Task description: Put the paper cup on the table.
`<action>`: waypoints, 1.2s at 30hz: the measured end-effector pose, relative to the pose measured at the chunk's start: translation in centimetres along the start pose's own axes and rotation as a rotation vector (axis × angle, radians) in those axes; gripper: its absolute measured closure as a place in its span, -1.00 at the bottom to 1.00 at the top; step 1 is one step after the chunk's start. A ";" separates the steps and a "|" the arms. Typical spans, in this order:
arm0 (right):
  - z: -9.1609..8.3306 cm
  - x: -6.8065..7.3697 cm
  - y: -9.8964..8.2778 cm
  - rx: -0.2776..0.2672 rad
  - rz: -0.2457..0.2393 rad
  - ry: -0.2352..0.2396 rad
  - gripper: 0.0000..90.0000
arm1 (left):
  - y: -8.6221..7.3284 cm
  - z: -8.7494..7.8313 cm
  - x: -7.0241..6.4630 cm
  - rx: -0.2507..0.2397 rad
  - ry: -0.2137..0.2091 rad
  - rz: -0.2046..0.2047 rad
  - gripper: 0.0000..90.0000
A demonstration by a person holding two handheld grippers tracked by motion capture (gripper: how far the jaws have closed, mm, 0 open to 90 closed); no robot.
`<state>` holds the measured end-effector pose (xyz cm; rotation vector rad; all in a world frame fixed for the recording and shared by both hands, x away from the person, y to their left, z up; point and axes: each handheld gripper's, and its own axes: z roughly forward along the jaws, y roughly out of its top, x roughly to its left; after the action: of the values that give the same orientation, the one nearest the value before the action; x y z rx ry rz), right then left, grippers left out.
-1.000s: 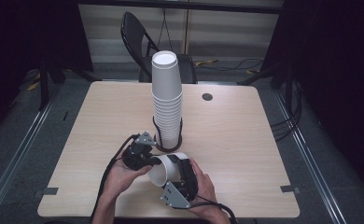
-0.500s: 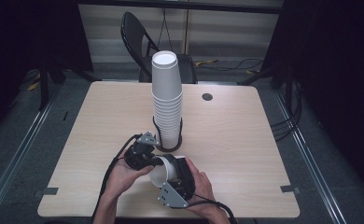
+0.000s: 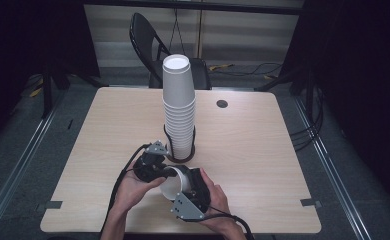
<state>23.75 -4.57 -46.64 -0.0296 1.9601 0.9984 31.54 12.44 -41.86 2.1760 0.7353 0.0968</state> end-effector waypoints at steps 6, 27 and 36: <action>0.1 -0.3 -0.3 -0.003 0.080 0.011 -0.76 | -0.3 -0.4 0.0 -0.039 0.039 0.010 0.68; -0.5 -2.0 -2.2 -0.032 0.298 0.005 -0.75 | -1.5 -1.3 -0.2 -0.302 0.093 0.035 -0.13; -0.6 -2.5 -3.1 -0.021 0.391 0.010 -0.75 | -2.2 -1.4 -0.1 -0.367 0.139 0.015 -0.39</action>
<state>26.02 -7.91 -46.57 0.3493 2.0062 1.2692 30.01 14.45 -42.48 1.8365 0.7165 0.3658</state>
